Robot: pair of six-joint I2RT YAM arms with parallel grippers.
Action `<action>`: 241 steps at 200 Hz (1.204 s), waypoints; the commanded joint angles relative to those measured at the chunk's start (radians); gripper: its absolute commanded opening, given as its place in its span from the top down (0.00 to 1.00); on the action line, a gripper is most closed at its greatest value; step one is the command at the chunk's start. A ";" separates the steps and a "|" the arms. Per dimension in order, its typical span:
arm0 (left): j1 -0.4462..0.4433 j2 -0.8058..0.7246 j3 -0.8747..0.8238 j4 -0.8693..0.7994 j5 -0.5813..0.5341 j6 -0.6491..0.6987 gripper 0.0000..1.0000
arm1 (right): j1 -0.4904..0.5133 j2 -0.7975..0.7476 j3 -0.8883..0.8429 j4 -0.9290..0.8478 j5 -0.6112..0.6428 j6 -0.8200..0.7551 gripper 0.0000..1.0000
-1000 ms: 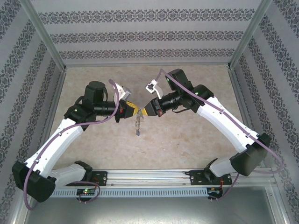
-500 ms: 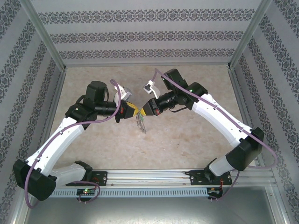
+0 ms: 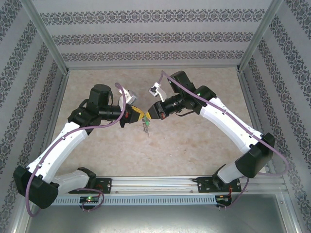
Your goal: Put the keys on the keyring
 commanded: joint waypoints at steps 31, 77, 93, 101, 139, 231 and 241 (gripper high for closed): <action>-0.011 -0.028 0.026 -0.026 0.033 0.028 1.00 | -0.001 -0.005 0.026 0.041 0.041 0.027 1.00; -0.012 -0.037 0.024 -0.027 0.034 0.030 1.00 | -0.003 0.005 0.034 0.033 0.064 0.035 1.00; -0.013 -0.039 0.027 -0.027 0.034 0.031 1.00 | -0.007 0.008 0.034 0.020 0.073 0.034 1.00; -0.013 -0.040 0.028 -0.026 0.034 0.031 1.00 | -0.011 0.010 0.032 0.014 0.078 0.033 1.00; -0.012 -0.043 0.030 -0.016 0.040 0.029 1.00 | -0.023 0.018 0.029 -0.013 0.083 0.029 1.00; -0.012 -0.054 0.014 0.057 0.060 -0.032 1.00 | -0.009 0.016 0.020 -0.050 0.080 0.002 1.00; -0.010 -0.054 0.014 0.062 0.061 -0.036 1.00 | -0.010 0.013 0.020 -0.048 0.080 0.002 1.00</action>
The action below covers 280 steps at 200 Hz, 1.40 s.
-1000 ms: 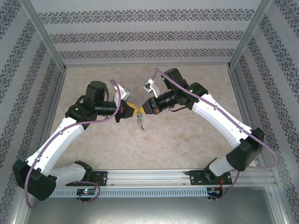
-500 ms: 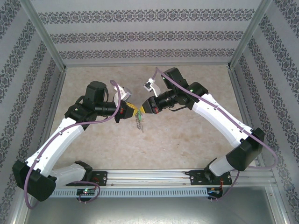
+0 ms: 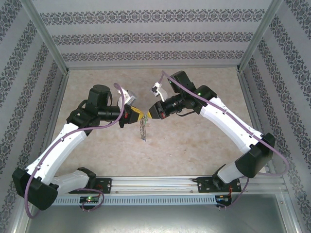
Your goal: Put the keys on the keyring
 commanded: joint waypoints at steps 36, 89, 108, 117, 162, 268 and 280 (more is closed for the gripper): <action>-0.011 -0.033 0.022 0.069 0.060 -0.021 1.00 | -0.012 0.011 0.009 -0.022 0.033 -0.026 1.00; -0.010 -0.036 0.025 0.118 0.061 -0.060 1.00 | -0.015 -0.002 0.001 -0.022 -0.038 -0.032 0.93; -0.012 -0.035 0.027 0.133 0.061 -0.069 1.00 | -0.028 -0.018 -0.015 -0.032 -0.041 -0.034 0.80; -0.011 -0.035 0.031 0.135 0.061 -0.070 1.00 | -0.035 -0.032 -0.021 -0.032 -0.034 -0.033 0.75; -0.010 -0.036 0.047 0.175 0.076 -0.096 1.00 | -0.050 -0.115 0.013 -0.027 0.013 -0.065 0.56; 0.042 0.000 0.020 0.747 0.252 -0.563 1.00 | 0.024 -0.115 0.250 -0.054 0.154 -0.171 0.52; 0.046 0.008 0.018 0.817 0.261 -0.616 1.00 | 0.023 -0.118 0.246 -0.043 0.164 -0.177 0.52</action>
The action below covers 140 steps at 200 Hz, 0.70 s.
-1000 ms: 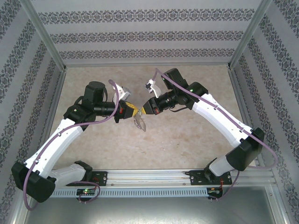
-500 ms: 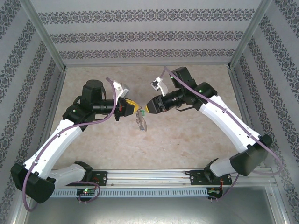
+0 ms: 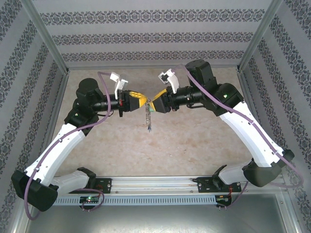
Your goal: Put the keys on the keyring
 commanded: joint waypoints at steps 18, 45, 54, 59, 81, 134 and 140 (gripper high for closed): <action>0.018 0.034 0.010 0.339 0.079 -0.236 1.00 | 0.010 0.005 0.024 0.035 0.049 -0.023 0.52; 0.020 0.046 0.009 0.383 0.082 -0.260 1.00 | 0.011 0.012 0.043 0.065 0.029 -0.005 0.53; 0.021 0.048 0.010 0.388 0.083 -0.262 1.00 | 0.011 0.018 0.049 0.064 0.026 -0.005 0.55; 0.021 0.050 0.009 0.392 0.084 -0.265 1.00 | 0.011 0.020 0.053 0.063 0.029 -0.005 0.56; 0.021 0.050 0.007 0.403 0.086 -0.272 1.00 | 0.012 0.028 0.059 0.066 0.032 -0.005 0.61; 0.028 0.052 -0.001 0.446 0.090 -0.304 1.00 | 0.012 0.055 0.081 0.077 0.013 -0.010 0.76; 0.027 0.052 -0.002 0.446 0.091 -0.304 1.00 | 0.013 0.054 0.082 0.082 0.010 -0.009 0.78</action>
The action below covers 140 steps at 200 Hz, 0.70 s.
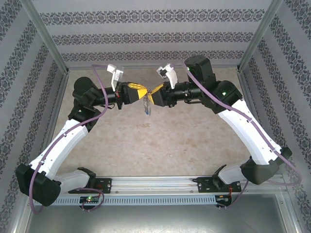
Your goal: Put the keys on the keyring
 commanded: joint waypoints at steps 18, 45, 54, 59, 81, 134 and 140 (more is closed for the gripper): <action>0.008 -0.007 -0.009 0.094 0.032 -0.023 1.00 | 0.011 0.013 0.016 0.044 -0.012 -0.008 0.89; 0.006 -0.019 -0.016 0.048 0.032 0.009 1.00 | 0.014 -0.008 -0.011 0.071 -0.008 -0.013 1.00; 0.007 -0.020 -0.016 0.035 0.034 0.018 1.00 | 0.013 -0.019 -0.023 0.087 -0.005 -0.009 1.00; 0.007 -0.021 -0.017 0.030 0.034 0.022 1.00 | 0.013 -0.022 -0.028 0.092 -0.001 -0.006 1.00; 0.007 -0.020 -0.014 0.021 0.038 0.027 1.00 | 0.014 -0.030 -0.035 0.091 0.009 0.001 0.84; 0.010 -0.014 0.004 0.078 0.032 -0.009 1.00 | 0.005 -0.080 -0.100 0.074 0.028 0.003 0.81; 0.009 -0.012 0.007 0.082 0.033 -0.013 1.00 | 0.002 -0.084 -0.105 0.073 0.028 0.004 0.83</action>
